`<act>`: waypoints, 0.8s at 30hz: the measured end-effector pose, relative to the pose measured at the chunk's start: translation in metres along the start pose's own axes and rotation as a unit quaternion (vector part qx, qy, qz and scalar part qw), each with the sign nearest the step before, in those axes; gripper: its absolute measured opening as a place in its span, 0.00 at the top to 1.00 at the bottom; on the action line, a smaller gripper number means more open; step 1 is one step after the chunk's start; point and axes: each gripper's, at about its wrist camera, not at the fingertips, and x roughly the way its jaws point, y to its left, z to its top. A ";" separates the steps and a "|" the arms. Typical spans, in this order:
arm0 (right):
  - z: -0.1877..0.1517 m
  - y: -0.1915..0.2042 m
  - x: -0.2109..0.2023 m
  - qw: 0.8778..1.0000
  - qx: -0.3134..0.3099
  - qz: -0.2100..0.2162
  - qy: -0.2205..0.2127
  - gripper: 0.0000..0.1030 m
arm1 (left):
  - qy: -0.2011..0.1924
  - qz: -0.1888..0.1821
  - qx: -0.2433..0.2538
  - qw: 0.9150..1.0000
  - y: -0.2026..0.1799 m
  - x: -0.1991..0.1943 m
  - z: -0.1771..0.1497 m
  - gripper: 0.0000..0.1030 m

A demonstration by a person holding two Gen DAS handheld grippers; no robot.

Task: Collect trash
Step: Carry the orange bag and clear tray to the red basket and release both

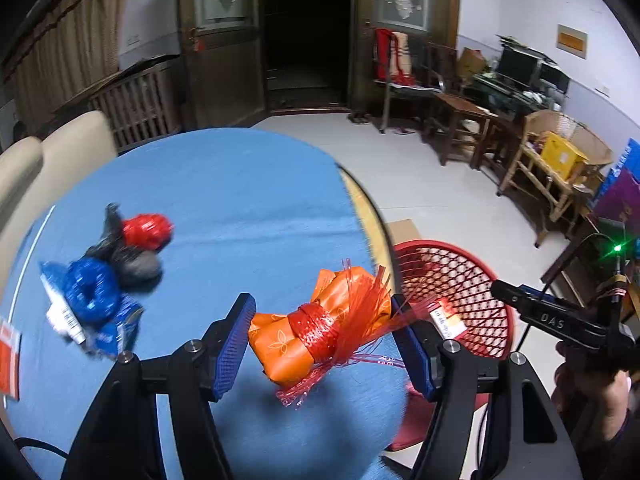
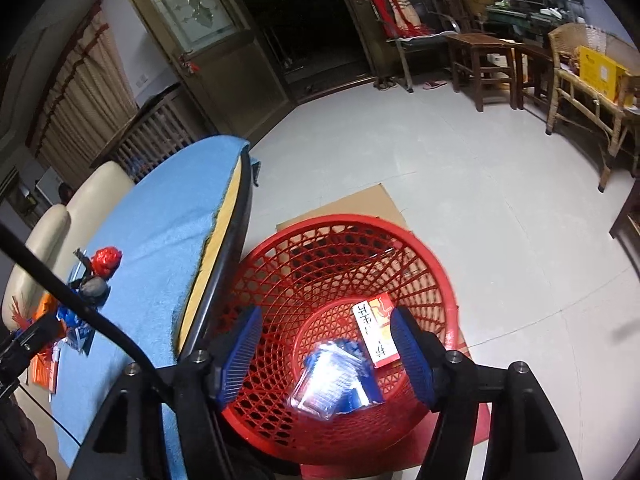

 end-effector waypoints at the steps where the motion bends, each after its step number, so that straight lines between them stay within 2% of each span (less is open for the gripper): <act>1: 0.001 -0.002 -0.002 1.000 0.004 -0.001 -0.003 0.32 | 0.001 -0.005 0.003 1.000 -0.004 0.002 0.003 0.32; 15: 0.012 -0.036 -0.019 0.998 0.049 -0.019 -0.043 0.32 | 0.013 -0.082 0.069 0.994 -0.078 0.029 0.028 0.32; 17: 0.014 -0.042 -0.024 0.997 0.055 -0.024 -0.050 0.32 | 0.022 -0.094 0.083 0.992 -0.091 0.037 0.030 0.30; 20: 0.017 -0.051 -0.032 0.995 0.066 -0.032 -0.061 0.32 | 0.049 -0.112 0.100 0.988 -0.103 0.052 0.033 0.16; 24: 0.021 -0.060 -0.043 0.994 0.073 -0.042 -0.073 0.32 | 0.072 -0.133 0.082 0.985 -0.098 0.061 0.035 0.15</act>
